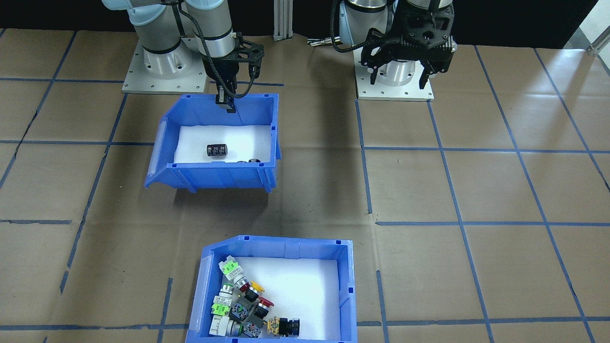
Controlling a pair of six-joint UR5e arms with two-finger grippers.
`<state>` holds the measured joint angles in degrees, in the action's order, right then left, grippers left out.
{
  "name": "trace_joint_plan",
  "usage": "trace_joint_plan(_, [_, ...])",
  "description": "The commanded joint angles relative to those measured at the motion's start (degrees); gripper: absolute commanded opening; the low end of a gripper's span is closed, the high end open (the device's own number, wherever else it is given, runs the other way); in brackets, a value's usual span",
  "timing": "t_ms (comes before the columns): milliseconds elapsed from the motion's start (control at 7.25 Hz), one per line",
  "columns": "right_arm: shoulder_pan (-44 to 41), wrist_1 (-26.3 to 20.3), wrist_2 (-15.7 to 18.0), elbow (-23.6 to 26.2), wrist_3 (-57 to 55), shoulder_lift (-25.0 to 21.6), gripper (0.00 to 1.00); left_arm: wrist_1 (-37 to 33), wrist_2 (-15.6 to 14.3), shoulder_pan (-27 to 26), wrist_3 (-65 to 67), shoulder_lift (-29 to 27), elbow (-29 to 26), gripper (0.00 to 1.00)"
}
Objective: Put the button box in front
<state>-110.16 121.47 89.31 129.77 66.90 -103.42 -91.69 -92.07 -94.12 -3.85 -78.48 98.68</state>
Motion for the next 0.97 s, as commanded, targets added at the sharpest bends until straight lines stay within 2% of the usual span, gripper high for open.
trace_joint_plan(0, [-4.43,1.58,1.91,-2.49,-4.91,4.69,0.04,1.43,0.49,0.87,-0.29,2.18,3.79,1.00])
trace_joint_plan(138, [-6.10,2.36,3.83,-2.85,-5.54,6.81,0.04,1.43,0.31,0.87,1.02,2.97,2.93,1.00])
trace_joint_plan(414, [-8.30,4.92,4.38,-3.12,-7.74,8.05,0.04,0.55,0.57,1.05,0.08,3.42,2.39,1.00])
trace_joint_plan(690, [-10.94,4.14,4.73,-7.93,-11.33,12.69,0.04,1.25,2.84,2.01,-0.28,3.42,3.53,1.00])
trace_joint_plan(828, [-11.56,4.48,5.95,-8.13,-12.57,14.81,0.04,1.25,2.77,2.10,-0.81,3.51,3.36,1.00])
